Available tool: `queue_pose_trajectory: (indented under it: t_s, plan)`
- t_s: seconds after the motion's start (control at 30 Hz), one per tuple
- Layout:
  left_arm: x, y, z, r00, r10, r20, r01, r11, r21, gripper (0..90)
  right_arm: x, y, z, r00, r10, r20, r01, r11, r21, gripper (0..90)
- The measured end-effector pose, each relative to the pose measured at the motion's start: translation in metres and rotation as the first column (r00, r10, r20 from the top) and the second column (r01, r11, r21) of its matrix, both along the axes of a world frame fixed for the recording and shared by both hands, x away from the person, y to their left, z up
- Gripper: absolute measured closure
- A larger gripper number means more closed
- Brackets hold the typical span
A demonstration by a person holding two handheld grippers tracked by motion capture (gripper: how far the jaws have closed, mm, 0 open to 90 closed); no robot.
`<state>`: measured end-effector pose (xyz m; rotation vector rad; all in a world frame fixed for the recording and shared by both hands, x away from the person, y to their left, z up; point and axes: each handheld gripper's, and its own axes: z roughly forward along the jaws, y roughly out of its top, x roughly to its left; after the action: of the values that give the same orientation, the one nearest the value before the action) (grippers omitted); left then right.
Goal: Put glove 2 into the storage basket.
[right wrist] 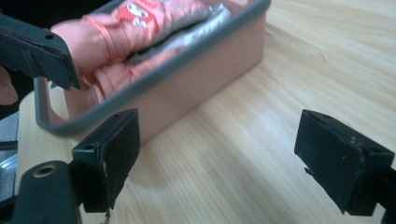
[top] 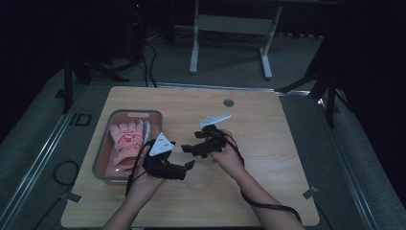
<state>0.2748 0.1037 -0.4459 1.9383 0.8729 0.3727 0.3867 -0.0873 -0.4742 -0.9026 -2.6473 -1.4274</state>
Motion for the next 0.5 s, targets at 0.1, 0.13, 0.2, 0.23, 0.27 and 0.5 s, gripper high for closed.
queue_pose_trajectory:
  t_s: [0.1, 0.13, 0.2, 0.23, 0.27, 0.5]
  plan:
    - [-0.001, -0.007, -0.005, 1.0000, -0.010, 0.001, 0.010, 0.9999, 0.006, 7.9, -0.003, -0.010, -0.008, 1.0000, -0.002, -0.006, 0.002, 1.000, 0.000, 14.1]
    - [-0.001, -0.009, -0.007, 0.9999, -0.012, -0.001, 0.012, 0.9999, 0.007, 7.9, -0.004, -0.013, -0.010, 0.9999, -0.004, -0.009, 0.004, 1.000, 0.001, 14.1]
    - [-0.002, -0.012, -0.011, 0.9998, -0.022, 0.000, 0.022, 0.9998, 0.003, 7.9, -0.006, -0.019, -0.015, 1.0000, -0.002, -0.010, 0.002, 1.000, -0.005, 14.1]
    - [-0.002, -0.014, -0.012, 0.9996, -0.027, -0.002, 0.027, 0.9996, 0.001, 7.9, -0.006, -0.022, -0.018, 1.0000, -0.003, -0.008, 0.003, 1.000, -0.007, 14.1]
    - [-0.002, -0.016, -0.014, 0.9995, -0.031, -0.004, 0.031, 0.9995, 0.002, 7.9, -0.007, -0.024, -0.020, 0.9999, -0.001, -0.010, 0.001, 1.000, -0.008, 14.1]
    - [-0.005, -0.029, -0.025, 0.9971, -0.072, -0.023, 0.072, 0.9974, 0.006, 7.9, -0.013, -0.040, -0.035, 0.9999, 0.004, -0.017, -0.004, 1.000, -0.027, 14.1]
